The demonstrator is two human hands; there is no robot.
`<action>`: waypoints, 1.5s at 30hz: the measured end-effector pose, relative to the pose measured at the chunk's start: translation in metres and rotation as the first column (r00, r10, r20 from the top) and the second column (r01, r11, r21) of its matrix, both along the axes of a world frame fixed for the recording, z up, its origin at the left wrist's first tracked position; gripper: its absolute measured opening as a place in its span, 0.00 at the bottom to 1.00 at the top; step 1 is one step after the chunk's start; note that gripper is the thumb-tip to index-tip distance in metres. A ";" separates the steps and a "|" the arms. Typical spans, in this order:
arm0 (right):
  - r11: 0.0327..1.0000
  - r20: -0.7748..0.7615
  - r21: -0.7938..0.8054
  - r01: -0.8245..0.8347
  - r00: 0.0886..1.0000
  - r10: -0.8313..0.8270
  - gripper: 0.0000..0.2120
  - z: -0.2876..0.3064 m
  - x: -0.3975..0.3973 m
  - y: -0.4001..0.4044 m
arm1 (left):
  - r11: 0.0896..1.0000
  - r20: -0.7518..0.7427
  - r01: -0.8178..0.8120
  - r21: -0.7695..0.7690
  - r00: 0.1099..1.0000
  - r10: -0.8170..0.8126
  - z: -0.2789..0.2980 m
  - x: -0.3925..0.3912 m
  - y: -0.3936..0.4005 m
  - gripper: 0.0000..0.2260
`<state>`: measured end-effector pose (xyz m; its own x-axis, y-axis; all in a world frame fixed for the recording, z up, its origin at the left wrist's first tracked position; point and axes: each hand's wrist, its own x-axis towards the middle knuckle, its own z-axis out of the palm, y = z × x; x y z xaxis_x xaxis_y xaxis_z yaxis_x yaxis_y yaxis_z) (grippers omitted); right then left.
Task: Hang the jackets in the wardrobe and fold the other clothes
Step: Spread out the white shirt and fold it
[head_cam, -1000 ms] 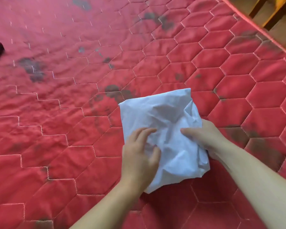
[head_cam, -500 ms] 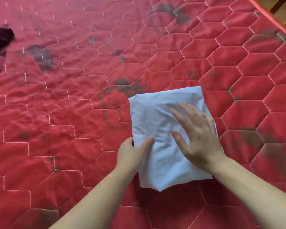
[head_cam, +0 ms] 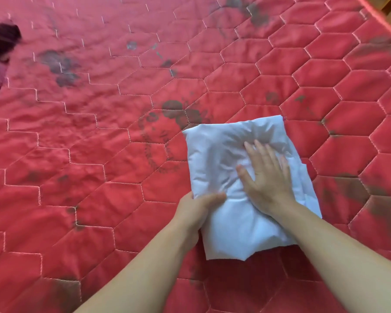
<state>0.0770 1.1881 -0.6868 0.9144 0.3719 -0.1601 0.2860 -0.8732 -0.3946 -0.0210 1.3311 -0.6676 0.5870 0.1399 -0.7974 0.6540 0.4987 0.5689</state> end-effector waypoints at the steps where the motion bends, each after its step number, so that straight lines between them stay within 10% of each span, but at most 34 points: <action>1: 0.988 -0.001 0.151 0.027 1.000 -0.027 0.31 0.007 -0.005 0.002 | 0.999 0.009 -0.009 -0.046 1.000 0.009 0.000 0.000 0.003 0.12; 5: 0.908 -0.073 0.401 -0.126 0.983 0.168 0.31 0.027 -0.039 -0.006 | 0.995 -0.048 -0.015 -0.098 0.999 0.010 0.006 0.002 0.018 0.11; 11: 0.754 -0.124 -0.194 -0.627 0.778 0.615 0.55 0.019 -0.075 -0.035 | 0.998 -0.198 0.040 -0.044 0.979 -0.048 0.005 -0.005 0.034 0.12; 21: 0.880 0.128 -0.045 -0.473 0.871 0.475 0.39 0.037 -0.069 -0.039 | 0.989 -0.307 -0.112 -0.093 0.949 0.078 0.025 0.001 0.026 0.06; 24: 0.899 -0.073 -0.023 -0.437 0.898 0.434 0.34 0.068 -0.047 -0.038 | 0.963 -0.059 0.006 0.268 0.998 0.011 0.030 -0.011 0.031 0.19; 27: 0.838 -0.348 -0.067 -0.541 0.800 0.489 0.30 0.089 -0.027 -0.041 | 0.471 0.163 0.165 0.867 0.797 -0.581 0.040 -0.029 0.055 0.38; 29: 0.841 -0.461 -0.011 -0.540 0.750 0.475 0.22 0.098 -0.016 -0.033 | 0.002 -0.102 0.242 0.970 0.419 -0.902 0.042 -0.040 0.060 0.45; 31: 0.852 -0.592 -0.006 -0.524 0.689 0.419 0.11 0.098 -0.003 -0.021 | -0.208 -0.278 0.282 0.937 0.233 -0.932 0.035 -0.041 0.047 0.46; 33: 0.844 -0.732 -0.058 -0.533 0.597 0.326 0.05 0.095 0.013 -0.009 | -0.074 -0.171 0.282 0.957 0.339 -0.925 0.026 -0.039 0.034 0.35; 37: 0.903 -0.845 -0.089 -0.421 0.511 0.155 0.11 0.095 0.043 -0.016 | 0.538 0.200 0.198 0.819 0.781 -0.592 0.010 -0.024 0.031 0.07; 41: 0.945 -0.896 0.326 0.033 0.329 0.298 0.21 0.094 0.053 -0.062 | 0.641 0.038 0.363 0.677 0.852 -0.523 0.003 -0.001 0.039 0.18; 45: 0.877 -0.765 0.473 0.088 0.535 0.359 0.30 0.080 0.032 -0.086 | 0.686 -0.009 0.334 0.647 0.902 -0.431 -0.003 0.015 0.043 0.26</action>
